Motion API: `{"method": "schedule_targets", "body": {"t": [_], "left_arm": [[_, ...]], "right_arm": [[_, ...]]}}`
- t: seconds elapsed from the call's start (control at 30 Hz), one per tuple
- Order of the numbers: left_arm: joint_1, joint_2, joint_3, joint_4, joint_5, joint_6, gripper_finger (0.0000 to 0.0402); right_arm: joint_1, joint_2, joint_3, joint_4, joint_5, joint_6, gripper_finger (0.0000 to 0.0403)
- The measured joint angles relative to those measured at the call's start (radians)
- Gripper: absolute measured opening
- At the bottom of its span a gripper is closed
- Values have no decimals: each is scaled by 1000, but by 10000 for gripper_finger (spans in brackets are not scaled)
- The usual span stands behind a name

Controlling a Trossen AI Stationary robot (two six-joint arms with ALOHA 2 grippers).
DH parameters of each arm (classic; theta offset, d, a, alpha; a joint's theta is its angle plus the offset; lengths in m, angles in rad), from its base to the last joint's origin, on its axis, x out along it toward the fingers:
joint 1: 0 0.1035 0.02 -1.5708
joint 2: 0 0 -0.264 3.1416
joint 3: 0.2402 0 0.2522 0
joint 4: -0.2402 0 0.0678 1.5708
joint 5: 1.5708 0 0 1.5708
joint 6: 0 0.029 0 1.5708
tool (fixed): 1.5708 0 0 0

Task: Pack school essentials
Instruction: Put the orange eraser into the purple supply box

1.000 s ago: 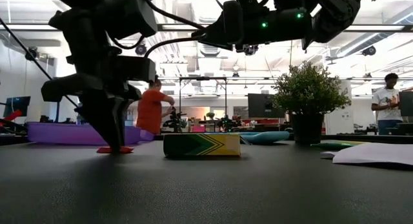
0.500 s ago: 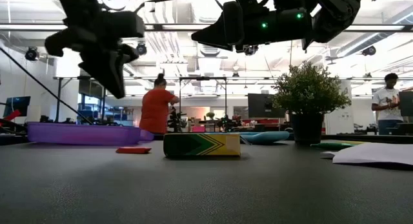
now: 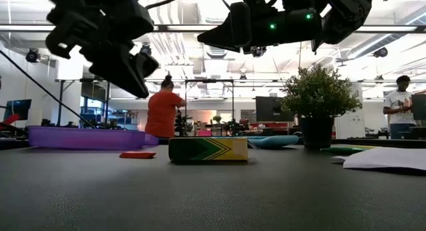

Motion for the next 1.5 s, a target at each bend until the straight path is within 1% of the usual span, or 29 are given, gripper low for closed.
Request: {"method": "schedule_targets", "body": {"t": [0.13,0.3,0.43,0.53,0.67,0.77,0.87,0.97,1.1,1.23,1.27,1.43,1.5], "left_arm": [[-14,49,-55,145,2,-7,62],[-15,125,-79,193,1,-33,136],[-21,201,-99,247,0,-28,175],[-21,241,-104,288,-1,-26,186],[-21,280,-104,295,-49,-35,187],[-21,303,-104,300,-55,-38,187],[-21,325,-109,301,-55,-38,178],[-21,330,-116,299,-55,-38,152],[-20,328,-118,293,-62,-37,96],[-20,329,-119,291,-74,-36,22],[-20,329,-119,291,-75,-37,13],[-20,277,-103,271,-76,-57,10],[-18,229,-99,210,-87,-26,6]], "right_arm": [[0,0,0,-9,0,0,201],[0,0,0,-14,0,-3,201],[0,0,0,-15,0,-6,201],[0,0,0,-17,0,-6,201],[0,0,0,-18,0,-7,201],[0,0,0,-19,0,-8,201],[0,0,0,-19,0,-11,201],[0,0,0,-19,0,-13,201],[0,0,0,-19,0,-13,201],[0,0,0,-19,0,-13,201],[0,0,0,-19,0,-13,201],[0,0,0,-19,0,-13,201],[0,0,0,-19,0,-13,201]]}}
